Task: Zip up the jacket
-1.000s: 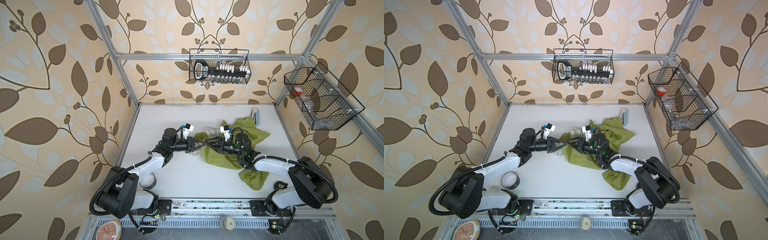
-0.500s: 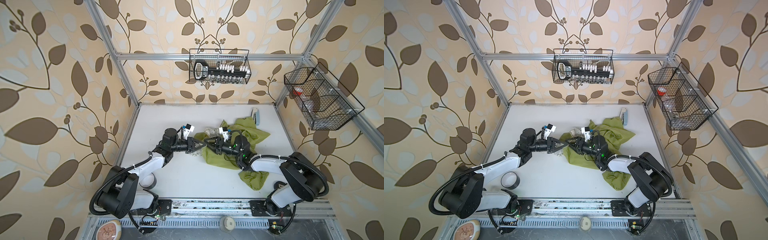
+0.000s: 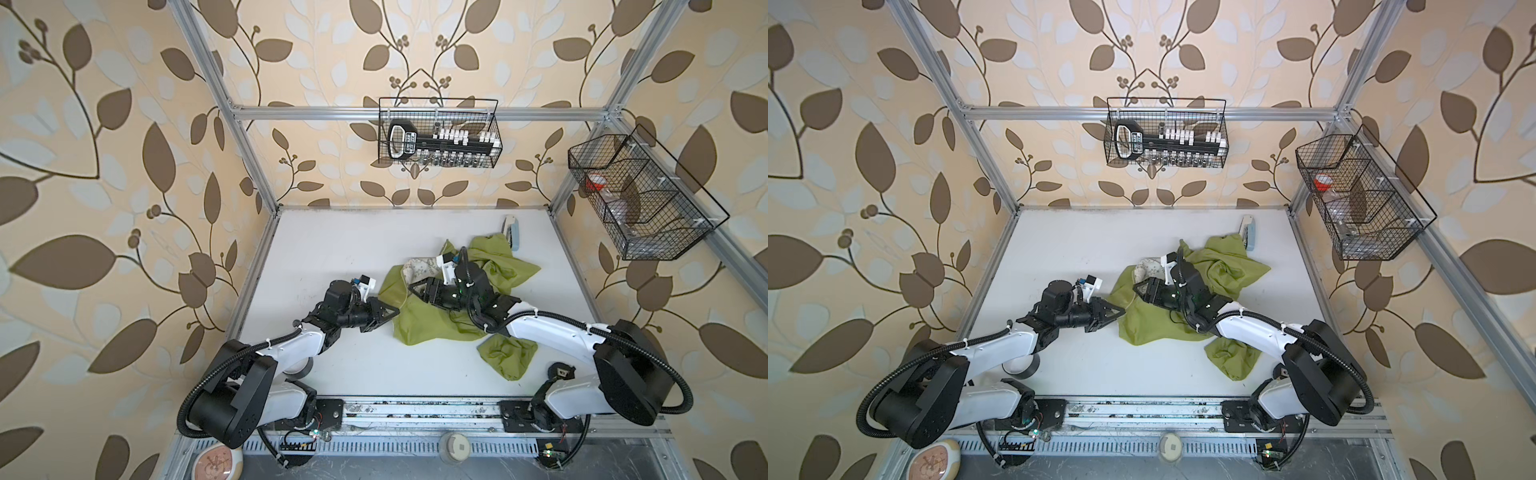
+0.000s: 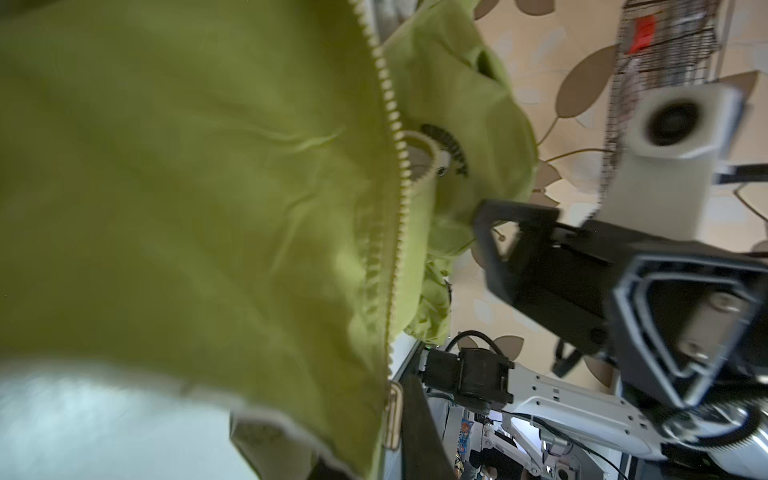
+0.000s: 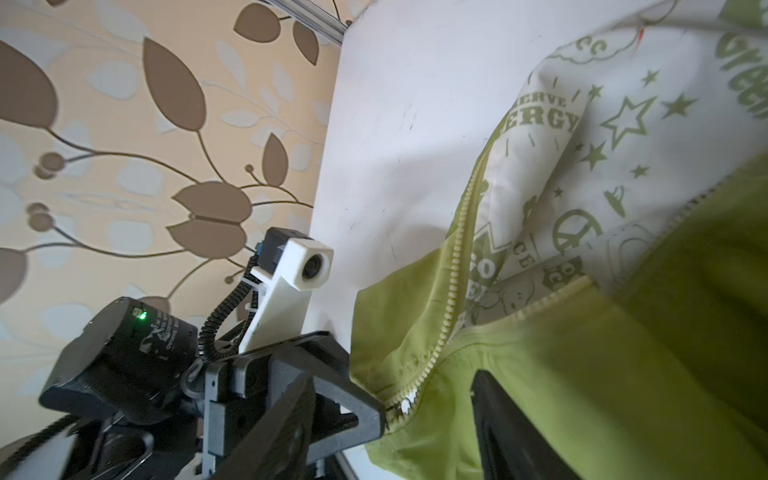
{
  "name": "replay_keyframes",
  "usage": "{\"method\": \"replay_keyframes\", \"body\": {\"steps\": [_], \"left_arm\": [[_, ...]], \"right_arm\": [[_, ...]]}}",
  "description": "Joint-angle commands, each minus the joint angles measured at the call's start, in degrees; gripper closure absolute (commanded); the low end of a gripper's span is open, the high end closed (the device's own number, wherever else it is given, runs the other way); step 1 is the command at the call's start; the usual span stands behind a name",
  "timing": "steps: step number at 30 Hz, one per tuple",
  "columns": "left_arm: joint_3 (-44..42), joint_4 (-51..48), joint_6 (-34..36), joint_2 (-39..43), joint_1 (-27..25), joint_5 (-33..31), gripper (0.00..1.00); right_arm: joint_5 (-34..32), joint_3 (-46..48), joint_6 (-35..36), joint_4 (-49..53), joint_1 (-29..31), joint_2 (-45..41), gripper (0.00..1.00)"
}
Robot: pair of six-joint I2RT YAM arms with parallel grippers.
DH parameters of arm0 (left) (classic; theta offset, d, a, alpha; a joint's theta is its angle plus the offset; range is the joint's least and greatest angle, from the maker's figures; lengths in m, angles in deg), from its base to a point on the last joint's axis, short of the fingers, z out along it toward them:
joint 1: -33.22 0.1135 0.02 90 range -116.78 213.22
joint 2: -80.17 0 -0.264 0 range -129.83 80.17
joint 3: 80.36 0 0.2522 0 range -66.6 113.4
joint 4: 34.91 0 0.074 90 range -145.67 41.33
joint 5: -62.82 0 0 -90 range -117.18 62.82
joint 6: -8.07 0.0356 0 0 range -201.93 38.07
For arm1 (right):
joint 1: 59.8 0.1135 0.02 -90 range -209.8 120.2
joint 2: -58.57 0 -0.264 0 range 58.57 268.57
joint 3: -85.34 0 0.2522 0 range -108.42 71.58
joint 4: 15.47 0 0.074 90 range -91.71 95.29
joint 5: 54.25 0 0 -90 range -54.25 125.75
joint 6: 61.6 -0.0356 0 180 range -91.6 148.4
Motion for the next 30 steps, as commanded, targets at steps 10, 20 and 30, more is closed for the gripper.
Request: {"method": "replay_keyframes", "body": {"steps": [10, 20, 30], "left_arm": [[-8.3, -0.7, -0.1, 3.3, -0.4, -11.3, 0.99], [-12.0, -3.5, -1.5, 7.0, 0.0, -14.4, 0.7], [-13.2, -4.4, -1.3, 11.7, 0.3, -14.5, 0.66]], "right_arm": [[-14.4, -4.7, 12.4, 19.0, 6.9, 5.4, 0.39], [-13.7, -4.5, 11.9, 18.4, 7.4, 4.2, 0.39], [-13.2, -4.3, 11.4, 18.3, 7.4, 3.2, 0.39]]}}
